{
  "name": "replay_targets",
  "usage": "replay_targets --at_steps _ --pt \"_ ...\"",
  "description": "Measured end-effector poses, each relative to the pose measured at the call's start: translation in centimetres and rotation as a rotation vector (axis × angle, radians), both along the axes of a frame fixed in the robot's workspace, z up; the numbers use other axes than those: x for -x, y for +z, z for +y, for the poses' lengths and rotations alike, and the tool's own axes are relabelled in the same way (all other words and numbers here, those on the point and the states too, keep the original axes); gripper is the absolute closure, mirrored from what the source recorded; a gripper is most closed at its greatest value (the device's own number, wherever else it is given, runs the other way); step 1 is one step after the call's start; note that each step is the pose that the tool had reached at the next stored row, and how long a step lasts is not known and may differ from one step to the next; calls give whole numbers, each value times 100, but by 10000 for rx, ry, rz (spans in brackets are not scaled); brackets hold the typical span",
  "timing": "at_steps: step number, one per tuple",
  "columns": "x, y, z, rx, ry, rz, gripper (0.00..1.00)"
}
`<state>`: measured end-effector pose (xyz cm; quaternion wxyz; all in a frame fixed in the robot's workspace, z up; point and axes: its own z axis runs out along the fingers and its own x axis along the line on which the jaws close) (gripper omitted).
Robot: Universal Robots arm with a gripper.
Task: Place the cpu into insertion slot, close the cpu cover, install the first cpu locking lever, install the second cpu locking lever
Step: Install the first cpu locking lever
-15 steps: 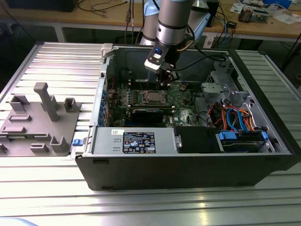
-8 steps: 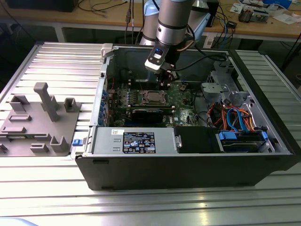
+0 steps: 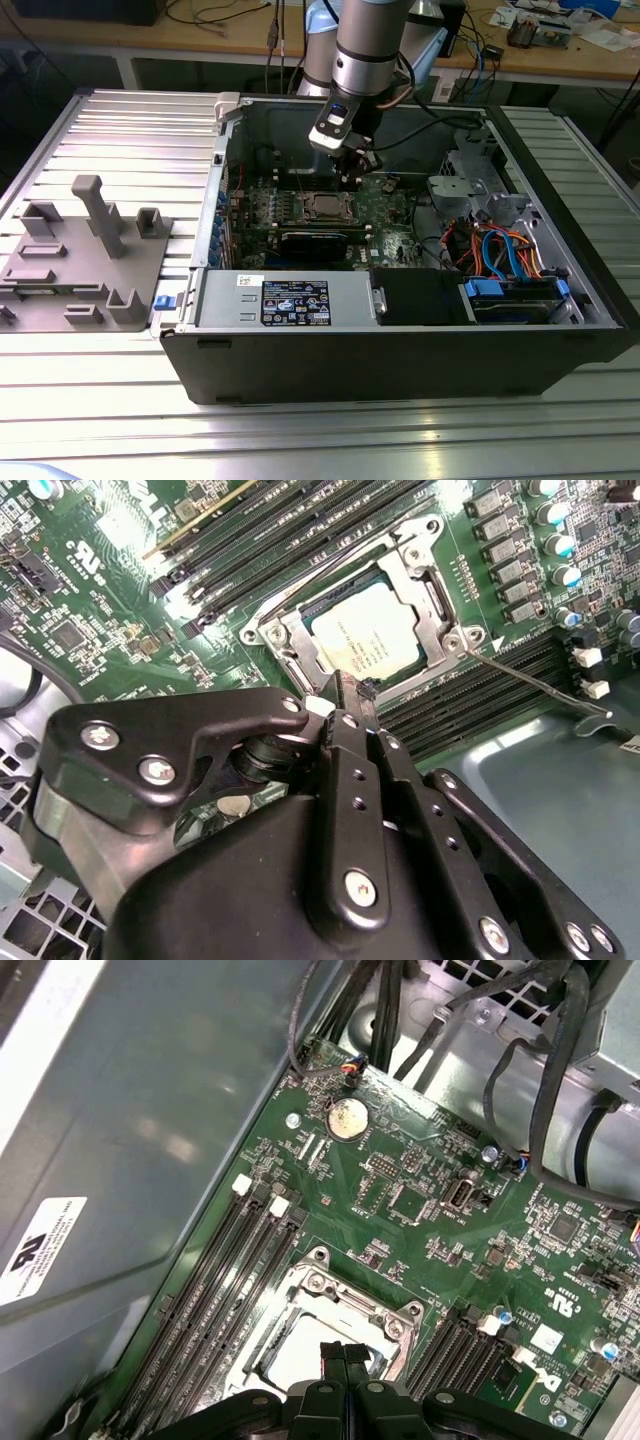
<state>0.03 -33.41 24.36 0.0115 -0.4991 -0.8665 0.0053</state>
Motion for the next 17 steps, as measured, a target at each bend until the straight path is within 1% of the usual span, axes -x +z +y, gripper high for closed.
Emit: replay_targets --at_steps 17 --pt "0 0 0 0 358 0 89"
